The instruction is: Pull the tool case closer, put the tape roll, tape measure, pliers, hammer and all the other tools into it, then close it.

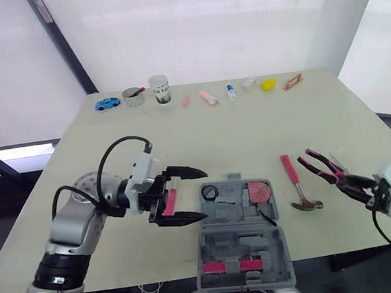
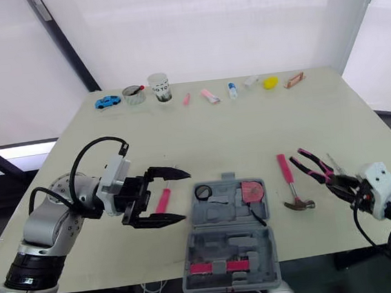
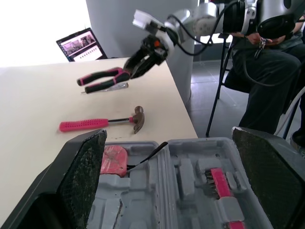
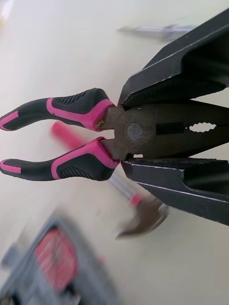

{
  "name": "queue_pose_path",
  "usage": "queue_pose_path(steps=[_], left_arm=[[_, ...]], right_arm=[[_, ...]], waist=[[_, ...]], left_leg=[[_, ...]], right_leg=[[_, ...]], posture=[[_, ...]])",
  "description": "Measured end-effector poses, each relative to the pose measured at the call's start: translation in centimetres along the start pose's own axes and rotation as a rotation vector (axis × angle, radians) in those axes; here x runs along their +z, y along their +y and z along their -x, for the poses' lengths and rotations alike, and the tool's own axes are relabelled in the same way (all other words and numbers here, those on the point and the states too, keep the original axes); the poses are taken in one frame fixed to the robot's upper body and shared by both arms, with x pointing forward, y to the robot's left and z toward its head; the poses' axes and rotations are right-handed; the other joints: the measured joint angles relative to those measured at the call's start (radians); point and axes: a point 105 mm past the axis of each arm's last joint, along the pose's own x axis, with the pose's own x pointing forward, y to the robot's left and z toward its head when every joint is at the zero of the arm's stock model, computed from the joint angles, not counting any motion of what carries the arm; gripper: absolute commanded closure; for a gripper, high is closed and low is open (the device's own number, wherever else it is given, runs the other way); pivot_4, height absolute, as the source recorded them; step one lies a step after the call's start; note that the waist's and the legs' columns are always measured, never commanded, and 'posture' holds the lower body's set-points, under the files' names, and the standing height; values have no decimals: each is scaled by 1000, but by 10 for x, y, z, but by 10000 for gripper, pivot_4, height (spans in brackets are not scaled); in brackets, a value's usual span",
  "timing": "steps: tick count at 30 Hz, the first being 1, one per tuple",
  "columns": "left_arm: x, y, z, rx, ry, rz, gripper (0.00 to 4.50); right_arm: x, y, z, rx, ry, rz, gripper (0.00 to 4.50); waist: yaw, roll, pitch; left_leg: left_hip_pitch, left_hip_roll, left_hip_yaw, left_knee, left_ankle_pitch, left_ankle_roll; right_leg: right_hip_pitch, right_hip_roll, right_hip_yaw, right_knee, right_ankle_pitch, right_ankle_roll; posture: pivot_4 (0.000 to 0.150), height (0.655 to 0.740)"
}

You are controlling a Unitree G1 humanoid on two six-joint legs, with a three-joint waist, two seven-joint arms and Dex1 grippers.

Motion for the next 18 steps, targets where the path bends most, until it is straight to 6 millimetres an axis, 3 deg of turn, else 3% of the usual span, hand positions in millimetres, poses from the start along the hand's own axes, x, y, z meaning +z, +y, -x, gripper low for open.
queue_pose_path(steps=[3, 10, 18], left_arm=[[0, 1, 5, 11, -11, 17, 0], [-12, 2, 39, 71, 62, 67, 0], [-25, -3, 55, 93, 139, 102, 0]], right_arm=[[11, 12, -13, 71, 5, 28, 35118], [50, 47, -52, 307, 38, 176, 35118], [59, 76, -78, 463, 118, 238, 35118]], waist=[[3, 0, 0], [2, -2, 2], [4, -4, 3]], left_leg=[[-2, 0, 0, 0, 0, 0], [-4, 0, -1, 1, 0, 0], [-6, 0, -1, 1, 0, 0]], right_leg=[[-1, 0, -1, -1, 0, 0], [-3, 0, -1, -1, 0, 0], [-3, -1, -3, -2, 0, 0]], posture=[[1500, 7400], [1500, 7400], [1500, 7400]])
